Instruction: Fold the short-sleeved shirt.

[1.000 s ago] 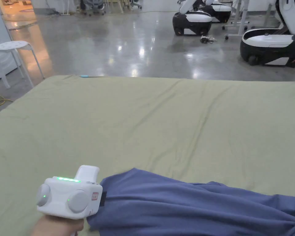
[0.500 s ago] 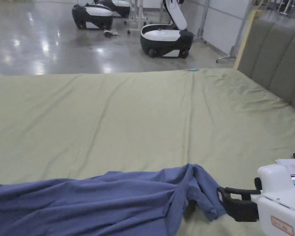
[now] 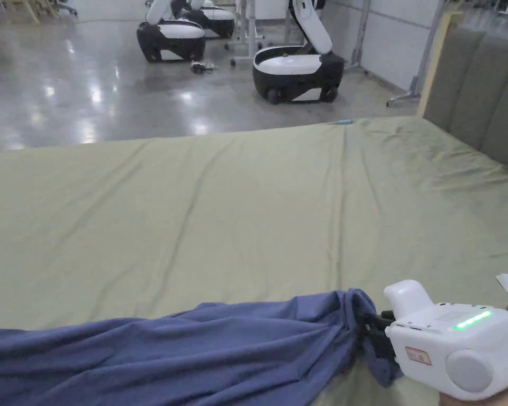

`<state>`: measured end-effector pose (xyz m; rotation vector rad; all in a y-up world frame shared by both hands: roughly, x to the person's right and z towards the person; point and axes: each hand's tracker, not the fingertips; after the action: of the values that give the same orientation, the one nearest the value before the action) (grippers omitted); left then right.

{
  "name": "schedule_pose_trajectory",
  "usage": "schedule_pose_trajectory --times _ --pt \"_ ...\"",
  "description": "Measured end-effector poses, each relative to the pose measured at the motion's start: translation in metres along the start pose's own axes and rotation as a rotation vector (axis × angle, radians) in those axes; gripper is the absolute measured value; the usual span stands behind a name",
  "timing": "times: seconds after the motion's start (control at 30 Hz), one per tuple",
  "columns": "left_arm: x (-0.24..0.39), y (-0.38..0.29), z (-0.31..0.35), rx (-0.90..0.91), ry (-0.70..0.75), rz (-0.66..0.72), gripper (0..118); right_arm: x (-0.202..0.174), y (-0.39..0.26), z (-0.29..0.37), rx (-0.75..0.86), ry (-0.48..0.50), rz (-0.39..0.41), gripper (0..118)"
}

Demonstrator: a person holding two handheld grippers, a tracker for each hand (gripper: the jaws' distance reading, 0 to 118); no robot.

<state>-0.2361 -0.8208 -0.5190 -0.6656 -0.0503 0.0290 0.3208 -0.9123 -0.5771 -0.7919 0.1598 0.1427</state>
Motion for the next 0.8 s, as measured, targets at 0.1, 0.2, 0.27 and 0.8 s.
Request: schedule_pose_trajectory --times 0.1,0.2,0.27,0.8 --pt "0.000 0.005 0.012 0.032 0.015 -0.010 3 -0.005 0.005 0.020 0.019 0.016 -0.042 7" --pt "-0.005 0.013 0.029 0.061 0.006 0.017 3 -0.008 0.009 0.049 0.082 -0.007 -0.054 7" --pt "-0.012 0.021 0.044 0.072 0.005 0.025 3 -0.010 0.015 0.079 0.219 -0.044 -0.034 7" --pt "-0.095 0.139 0.167 0.372 0.159 0.096 3 0.002 0.133 0.263 0.538 -0.092 -0.001 7"
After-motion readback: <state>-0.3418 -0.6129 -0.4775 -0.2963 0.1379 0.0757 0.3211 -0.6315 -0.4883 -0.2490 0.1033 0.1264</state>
